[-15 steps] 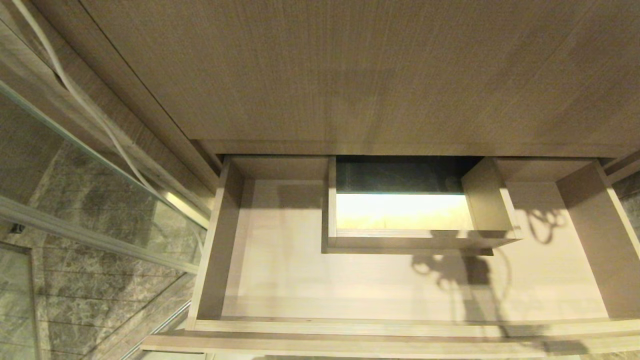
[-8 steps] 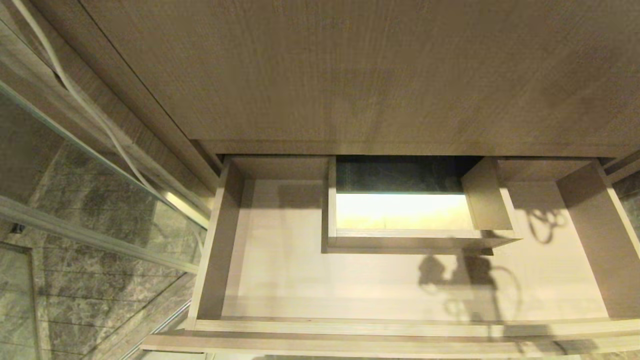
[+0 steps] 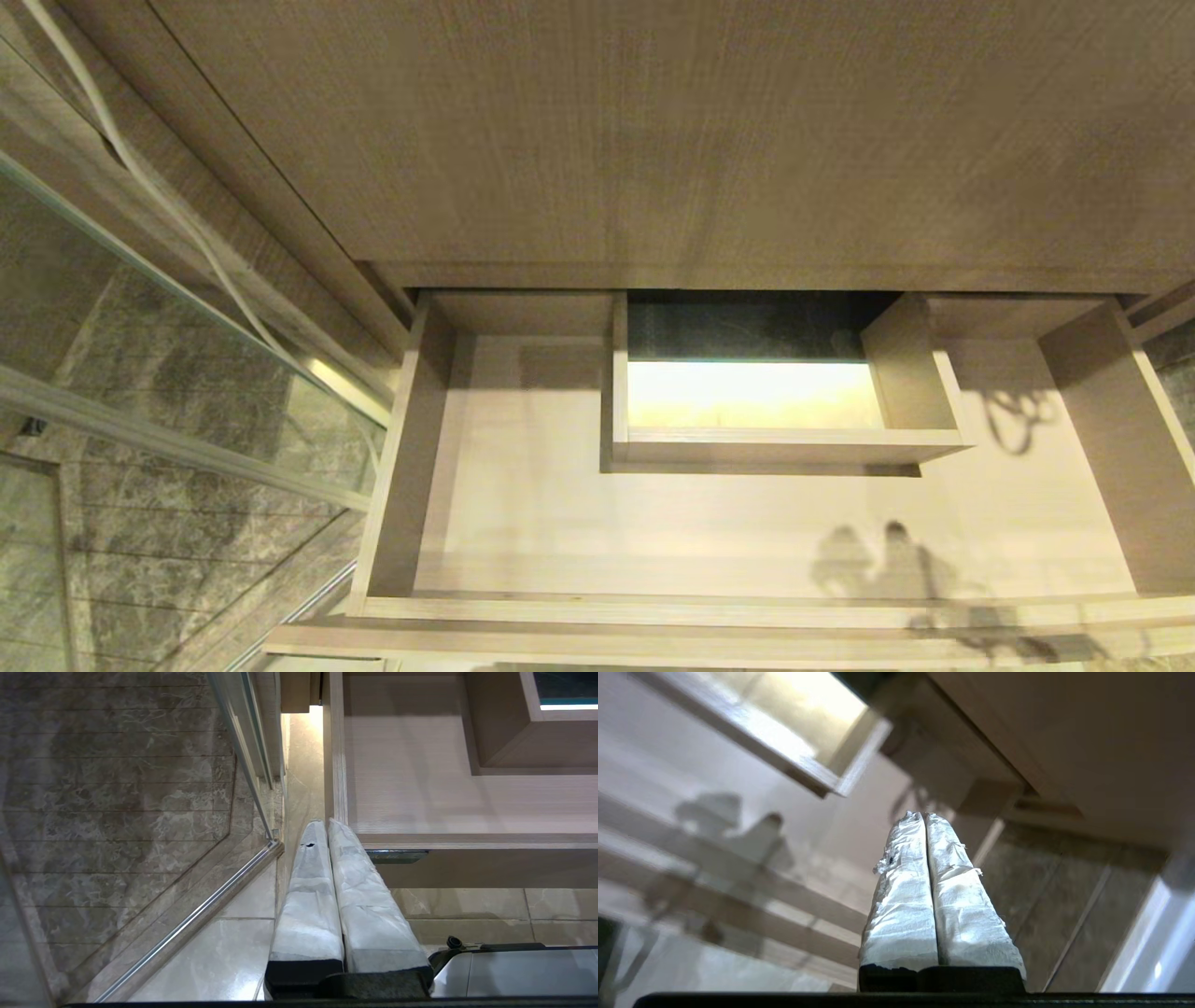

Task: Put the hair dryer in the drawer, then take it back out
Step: Pick up the hairdryer

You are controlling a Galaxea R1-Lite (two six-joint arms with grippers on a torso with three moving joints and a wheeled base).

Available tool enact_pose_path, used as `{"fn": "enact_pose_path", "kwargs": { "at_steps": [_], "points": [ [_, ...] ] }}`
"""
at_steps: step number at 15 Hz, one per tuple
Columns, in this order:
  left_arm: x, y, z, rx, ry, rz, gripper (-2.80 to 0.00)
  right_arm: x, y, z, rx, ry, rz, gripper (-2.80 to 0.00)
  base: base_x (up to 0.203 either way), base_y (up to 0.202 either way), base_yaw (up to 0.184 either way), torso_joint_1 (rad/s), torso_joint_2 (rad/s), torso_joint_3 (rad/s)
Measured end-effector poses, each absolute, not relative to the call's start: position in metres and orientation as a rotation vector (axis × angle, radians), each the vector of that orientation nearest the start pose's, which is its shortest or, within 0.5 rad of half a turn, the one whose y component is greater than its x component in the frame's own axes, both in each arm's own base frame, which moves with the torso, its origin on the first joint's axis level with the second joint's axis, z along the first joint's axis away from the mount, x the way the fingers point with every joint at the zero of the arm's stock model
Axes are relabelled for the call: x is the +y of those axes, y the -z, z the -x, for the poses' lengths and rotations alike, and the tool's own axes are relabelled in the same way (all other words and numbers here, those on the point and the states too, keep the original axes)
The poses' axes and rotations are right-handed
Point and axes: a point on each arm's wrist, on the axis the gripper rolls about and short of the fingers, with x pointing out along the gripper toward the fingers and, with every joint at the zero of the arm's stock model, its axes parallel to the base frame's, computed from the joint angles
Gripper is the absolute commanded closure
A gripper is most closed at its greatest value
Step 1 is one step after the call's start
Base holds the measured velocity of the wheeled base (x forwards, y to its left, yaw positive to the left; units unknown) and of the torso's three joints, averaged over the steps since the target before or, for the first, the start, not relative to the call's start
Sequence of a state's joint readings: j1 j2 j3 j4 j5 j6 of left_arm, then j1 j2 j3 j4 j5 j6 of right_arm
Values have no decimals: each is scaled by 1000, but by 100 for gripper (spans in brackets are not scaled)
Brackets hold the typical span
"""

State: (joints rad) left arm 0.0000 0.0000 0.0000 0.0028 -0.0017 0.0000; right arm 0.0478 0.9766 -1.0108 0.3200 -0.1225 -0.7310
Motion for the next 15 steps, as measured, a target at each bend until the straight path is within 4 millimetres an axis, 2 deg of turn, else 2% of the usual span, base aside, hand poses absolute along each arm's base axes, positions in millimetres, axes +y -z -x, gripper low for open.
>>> {"fn": "enact_pose_path", "kwargs": {
  "at_steps": [3, 4, 6, 8, 10, 12, 15],
  "points": [
    [0, -75, 23, 2, 2, 0, 0, 0, -290, -91, 225, 44, 690, 0, 0, 0, 0, 0, 0, 0],
    [0, -75, 23, 3, 2, 0, 0, 0, -281, -84, 217, 47, 634, 0, 0, 0, 0, 0, 0, 0],
    [0, -75, 23, 3, 2, 0, 0, 0, -238, -66, 252, 31, 510, 0, 0, 0, 0, 0, 0, 0],
    [0, -75, 23, 2, 2, 0, 0, -1, -173, -37, 337, 19, 389, 0, 0, 0, 0, 0, 0, 0],
    [0, -75, 23, 2, 2, 0, 0, -2, -128, -12, 347, 31, 272, 0, 0, 0, 0, 0, 0, 0],
    [0, -75, 23, 2, 2, 0, 0, -2, -104, 2, 277, 46, 148, 0, 0, 0, 0, 0, 0, 0],
    [0, -75, 23, 2, 2, 0, 0, -1, -89, 11, 164, 27, 78, 0, 0, 0, 0, 0, 0, 0]
  ]
}}
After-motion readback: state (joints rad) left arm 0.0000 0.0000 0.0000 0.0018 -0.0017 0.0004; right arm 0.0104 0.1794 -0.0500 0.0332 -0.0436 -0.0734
